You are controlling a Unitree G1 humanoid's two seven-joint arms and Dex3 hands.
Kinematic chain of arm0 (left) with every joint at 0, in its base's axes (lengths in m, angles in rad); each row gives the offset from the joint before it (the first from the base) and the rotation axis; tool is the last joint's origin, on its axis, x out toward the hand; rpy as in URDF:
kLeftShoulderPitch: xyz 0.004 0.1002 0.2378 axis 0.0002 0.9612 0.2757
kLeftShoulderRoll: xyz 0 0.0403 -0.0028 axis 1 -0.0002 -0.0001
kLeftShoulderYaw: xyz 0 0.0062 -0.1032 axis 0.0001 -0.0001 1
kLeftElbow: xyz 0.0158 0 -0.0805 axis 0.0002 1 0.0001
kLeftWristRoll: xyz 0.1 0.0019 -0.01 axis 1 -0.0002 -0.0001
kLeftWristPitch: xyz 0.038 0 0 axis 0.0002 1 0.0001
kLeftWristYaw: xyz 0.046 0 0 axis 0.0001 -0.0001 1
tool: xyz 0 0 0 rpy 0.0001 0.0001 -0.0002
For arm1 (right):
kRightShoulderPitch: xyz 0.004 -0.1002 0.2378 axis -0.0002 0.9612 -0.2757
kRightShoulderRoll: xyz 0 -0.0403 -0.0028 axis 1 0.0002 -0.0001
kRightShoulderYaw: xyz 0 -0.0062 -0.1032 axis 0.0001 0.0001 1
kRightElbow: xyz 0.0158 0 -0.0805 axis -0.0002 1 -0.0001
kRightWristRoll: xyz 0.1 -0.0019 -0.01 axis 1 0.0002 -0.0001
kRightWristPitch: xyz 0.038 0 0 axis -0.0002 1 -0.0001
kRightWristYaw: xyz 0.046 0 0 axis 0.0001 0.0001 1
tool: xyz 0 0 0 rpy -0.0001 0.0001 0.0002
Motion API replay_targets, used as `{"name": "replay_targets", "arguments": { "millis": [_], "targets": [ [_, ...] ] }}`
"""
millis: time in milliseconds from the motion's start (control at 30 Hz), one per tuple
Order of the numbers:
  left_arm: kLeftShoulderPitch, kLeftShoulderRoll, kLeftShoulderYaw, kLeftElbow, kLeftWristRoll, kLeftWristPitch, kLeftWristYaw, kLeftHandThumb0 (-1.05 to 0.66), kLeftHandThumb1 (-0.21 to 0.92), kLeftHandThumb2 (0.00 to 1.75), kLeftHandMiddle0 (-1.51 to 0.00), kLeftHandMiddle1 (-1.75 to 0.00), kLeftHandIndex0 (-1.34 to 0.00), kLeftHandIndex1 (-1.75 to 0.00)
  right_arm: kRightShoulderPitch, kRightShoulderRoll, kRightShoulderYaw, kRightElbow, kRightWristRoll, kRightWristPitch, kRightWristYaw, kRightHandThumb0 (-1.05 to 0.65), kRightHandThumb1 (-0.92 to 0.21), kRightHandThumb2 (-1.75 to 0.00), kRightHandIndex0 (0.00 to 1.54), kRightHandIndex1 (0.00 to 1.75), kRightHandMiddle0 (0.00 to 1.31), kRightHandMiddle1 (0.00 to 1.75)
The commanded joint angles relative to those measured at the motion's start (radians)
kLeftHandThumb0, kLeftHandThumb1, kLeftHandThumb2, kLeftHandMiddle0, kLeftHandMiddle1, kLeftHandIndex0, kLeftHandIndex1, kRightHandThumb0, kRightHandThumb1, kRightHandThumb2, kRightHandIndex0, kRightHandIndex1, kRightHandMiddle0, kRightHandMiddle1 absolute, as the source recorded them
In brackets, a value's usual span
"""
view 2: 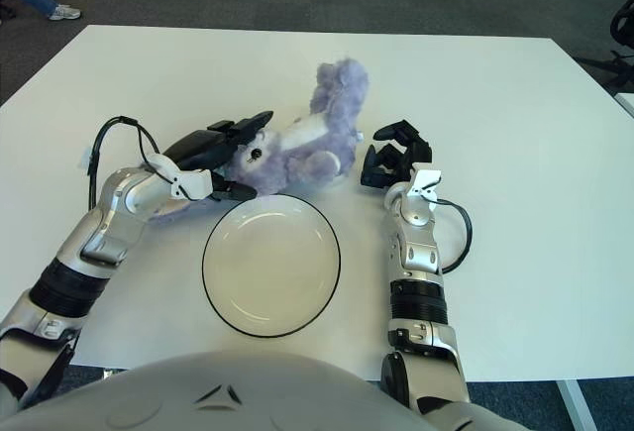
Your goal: Put the doll into the plate.
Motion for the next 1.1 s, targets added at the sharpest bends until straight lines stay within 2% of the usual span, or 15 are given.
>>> {"name": "replay_targets", "arguments": {
  "millis": [0, 133, 200, 300, 400, 567, 600, 800, 900, 1067],
  "targets": [
    [0.003, -0.002, -0.001, -0.002, -0.011, -0.031, 0.023, -1.05, 0.92, 0.50, -0.41, -1.75, -0.02, -0.02, 0.010, -0.004, 0.004, 0.019, -0.010, 0.014, 0.006, -0.02, 0.08, -1.69, 0.91, 1.75, 0.80, 1.50],
    [0.004, -0.010, 0.002, -0.001, -0.026, -0.033, 0.016, -1.05, 0.92, 0.50, -0.41, -1.75, 0.00, -0.12, 0.009, -0.003, 0.005, 0.019, -0.013, 0.015, 0.003, -0.02, 0.07, -1.67, 0.91, 1.75, 0.80, 1.49],
    [0.000, -0.018, -0.004, 0.021, -0.028, -0.029, 0.014, -1.05, 0.92, 0.50, -0.28, -1.69, 0.00, -0.14, 0.009, -0.002, 0.006, 0.018, -0.014, 0.017, 0.001, -0.02, 0.07, -1.67, 0.90, 1.75, 0.80, 1.48],
    [-0.014, -0.032, -0.022, 0.103, -0.015, -0.041, 0.037, -1.05, 0.92, 0.50, -0.17, -1.46, 0.00, -0.16, 0.010, 0.001, 0.006, 0.016, -0.015, 0.017, -0.001, -0.02, 0.07, -1.67, 0.90, 1.75, 0.81, 1.48],
    [-0.017, -0.026, -0.028, 0.079, 0.013, -0.001, 0.012, -1.05, 0.92, 0.51, -0.10, -1.32, 0.00, -0.16, 0.011, 0.002, 0.005, 0.015, -0.018, 0.018, -0.001, -0.02, 0.07, -1.67, 0.90, 1.75, 0.81, 1.47],
    [-0.017, -0.023, -0.045, 0.048, 0.060, 0.038, -0.001, -1.05, 0.92, 0.55, -0.03, -1.23, 0.00, -0.23, 0.013, 0.002, 0.007, 0.012, -0.019, 0.016, 0.000, -0.02, 0.07, -1.67, 0.90, 1.75, 0.81, 1.48],
    [-0.013, -0.026, -0.050, 0.035, 0.072, 0.048, -0.003, -1.05, 0.92, 0.57, -0.02, -1.14, 0.00, -0.26, 0.013, 0.002, 0.007, 0.012, -0.020, 0.016, 0.000, -0.02, 0.07, -1.67, 0.90, 1.75, 0.81, 1.47],
    [-0.004, -0.046, -0.083, 0.002, 0.161, 0.117, 0.005, -1.05, 0.92, 0.62, 0.00, -0.89, 0.00, -0.34, 0.017, 0.002, 0.010, 0.006, -0.021, 0.015, 0.001, -0.02, 0.07, -1.67, 0.90, 1.75, 0.82, 1.46],
    [-0.027, -0.110, -0.139, 0.091, 0.258, 0.161, 0.085, -1.05, 0.92, 0.64, 0.00, -0.77, 0.00, -0.36, 0.018, -0.002, 0.012, 0.007, -0.018, 0.015, 0.009, -0.02, 0.07, -1.67, 0.90, 1.75, 0.82, 1.47],
    [-0.038, -0.142, -0.166, 0.214, 0.306, 0.146, 0.203, -1.05, 0.92, 0.67, 0.00, -0.69, 0.00, -0.45, 0.019, -0.007, 0.011, 0.008, -0.014, 0.017, 0.021, -0.02, 0.10, -1.70, 0.92, 1.75, 0.81, 1.50]
  ]
}}
